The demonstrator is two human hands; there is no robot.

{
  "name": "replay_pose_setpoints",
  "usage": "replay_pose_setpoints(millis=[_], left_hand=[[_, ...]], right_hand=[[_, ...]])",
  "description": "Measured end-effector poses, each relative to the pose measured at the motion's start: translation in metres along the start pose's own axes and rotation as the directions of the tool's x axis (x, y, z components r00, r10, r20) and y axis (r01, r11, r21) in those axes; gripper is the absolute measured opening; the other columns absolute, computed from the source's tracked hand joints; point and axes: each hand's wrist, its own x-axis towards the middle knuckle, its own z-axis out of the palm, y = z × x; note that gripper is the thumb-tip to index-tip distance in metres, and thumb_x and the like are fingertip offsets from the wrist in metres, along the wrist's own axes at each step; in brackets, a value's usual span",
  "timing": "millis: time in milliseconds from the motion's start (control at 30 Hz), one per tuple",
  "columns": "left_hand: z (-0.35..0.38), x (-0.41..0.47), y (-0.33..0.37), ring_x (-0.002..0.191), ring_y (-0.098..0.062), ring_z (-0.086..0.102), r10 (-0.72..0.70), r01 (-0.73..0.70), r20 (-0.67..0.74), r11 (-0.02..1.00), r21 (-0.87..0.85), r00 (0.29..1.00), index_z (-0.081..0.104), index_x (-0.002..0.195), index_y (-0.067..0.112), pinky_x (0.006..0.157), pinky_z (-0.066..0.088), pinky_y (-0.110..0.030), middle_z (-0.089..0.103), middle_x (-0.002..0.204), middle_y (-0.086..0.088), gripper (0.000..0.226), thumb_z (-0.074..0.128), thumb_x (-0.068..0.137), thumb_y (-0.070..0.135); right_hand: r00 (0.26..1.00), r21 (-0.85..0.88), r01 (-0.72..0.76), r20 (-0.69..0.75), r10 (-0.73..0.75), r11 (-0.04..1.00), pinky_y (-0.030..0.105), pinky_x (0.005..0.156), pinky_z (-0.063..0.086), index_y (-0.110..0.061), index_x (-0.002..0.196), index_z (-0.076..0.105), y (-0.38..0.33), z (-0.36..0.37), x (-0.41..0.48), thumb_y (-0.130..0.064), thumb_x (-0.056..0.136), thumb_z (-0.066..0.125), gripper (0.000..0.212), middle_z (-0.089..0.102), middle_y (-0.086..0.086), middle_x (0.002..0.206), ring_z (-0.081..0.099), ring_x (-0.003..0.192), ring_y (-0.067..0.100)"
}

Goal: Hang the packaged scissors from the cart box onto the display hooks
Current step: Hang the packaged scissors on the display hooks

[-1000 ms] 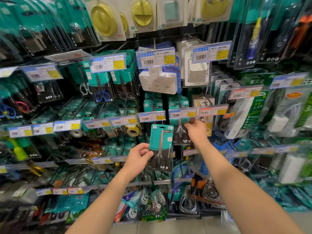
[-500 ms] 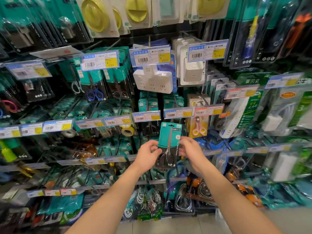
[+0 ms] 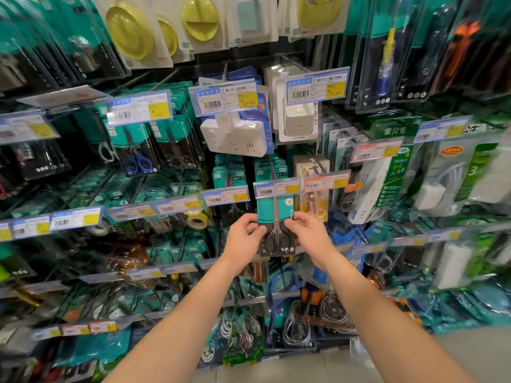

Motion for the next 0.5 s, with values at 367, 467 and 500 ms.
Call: replay_pose_setpoints(millis=[367,467,500], left_hand=[[-0.003,0.002,-0.006,0.093,-0.022,0.075,0.006,-0.007,0.012,1.000,0.024,1.000,0.063,0.127,0.018,0.090,0.060,-0.052,0.080,0.096,0.002,0.030,0.067,0.097,0.019],[-0.001,0.010,-0.004,0.091,-0.024,0.075,-0.002,0.002,0.007,0.999,0.039,1.000,0.060,0.132,0.018,0.087,0.060,-0.054,0.079,0.094,0.003,0.036,0.068,0.097,0.023],[-0.001,0.013,-0.002,0.089,-0.024,0.075,-0.004,0.004,0.000,0.999,0.043,1.000,0.060,0.132,0.018,0.086,0.060,-0.054,0.079,0.093,0.002,0.037,0.067,0.097,0.024]], right_hand=[[0.999,0.008,0.035,-0.035,-0.035,0.999,0.023,0.082,0.057,-0.012,0.117,0.072,0.009,0.002,-0.003,-0.009,0.100,0.058,0.022,0.078,0.000,0.106,0.074,0.100,0.014],[0.998,-0.009,0.034,-0.045,-0.034,0.999,0.036,0.088,0.058,-0.013,0.115,0.073,0.005,0.001,0.005,-0.009,0.100,0.058,0.021,0.078,0.002,0.105,0.074,0.100,0.019],[0.998,-0.011,0.032,-0.052,-0.032,0.999,0.040,0.089,0.058,-0.014,0.114,0.073,0.001,0.001,0.008,-0.009,0.100,0.058,0.021,0.079,0.003,0.104,0.074,0.099,0.021]])
